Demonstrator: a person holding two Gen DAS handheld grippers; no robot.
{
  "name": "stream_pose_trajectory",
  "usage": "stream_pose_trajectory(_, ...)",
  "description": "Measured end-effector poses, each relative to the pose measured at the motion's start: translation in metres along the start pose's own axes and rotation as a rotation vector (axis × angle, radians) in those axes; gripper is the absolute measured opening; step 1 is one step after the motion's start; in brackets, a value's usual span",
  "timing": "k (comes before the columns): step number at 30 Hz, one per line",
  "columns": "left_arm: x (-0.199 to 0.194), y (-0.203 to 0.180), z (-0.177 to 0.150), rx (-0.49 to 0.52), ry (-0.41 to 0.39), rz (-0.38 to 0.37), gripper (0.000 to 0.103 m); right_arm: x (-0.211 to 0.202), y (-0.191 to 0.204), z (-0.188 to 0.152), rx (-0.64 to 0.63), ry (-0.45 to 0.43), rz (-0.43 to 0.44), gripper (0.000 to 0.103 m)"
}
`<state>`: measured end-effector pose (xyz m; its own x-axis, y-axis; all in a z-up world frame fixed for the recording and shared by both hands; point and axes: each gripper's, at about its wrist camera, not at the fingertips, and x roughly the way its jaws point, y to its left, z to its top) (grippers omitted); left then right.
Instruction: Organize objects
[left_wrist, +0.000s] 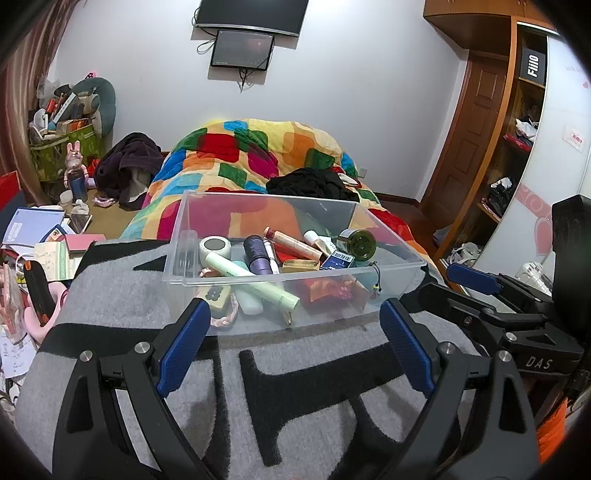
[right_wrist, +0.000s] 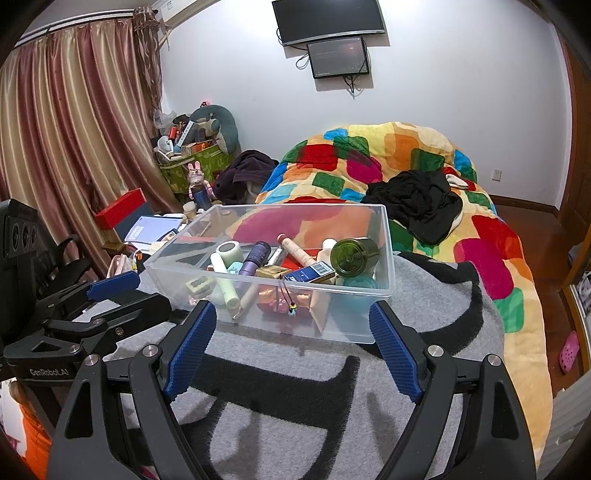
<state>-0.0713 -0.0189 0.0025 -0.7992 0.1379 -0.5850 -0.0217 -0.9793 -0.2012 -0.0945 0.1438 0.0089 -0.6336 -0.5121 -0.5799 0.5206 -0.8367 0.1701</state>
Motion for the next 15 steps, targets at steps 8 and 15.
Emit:
stream_pose_trajectory(8, 0.0001, -0.0034, -0.0030, 0.011, -0.002, -0.004, 0.094, -0.0013, 0.0001, -0.0013, 0.008, 0.002, 0.002, 0.083)
stream_pose_trajectory(15, -0.0047, -0.0048, -0.0012, 0.013, -0.016, 0.008, 0.096, -0.0010, -0.0006, -0.0009, 0.007, 0.003, 0.001, 0.083)
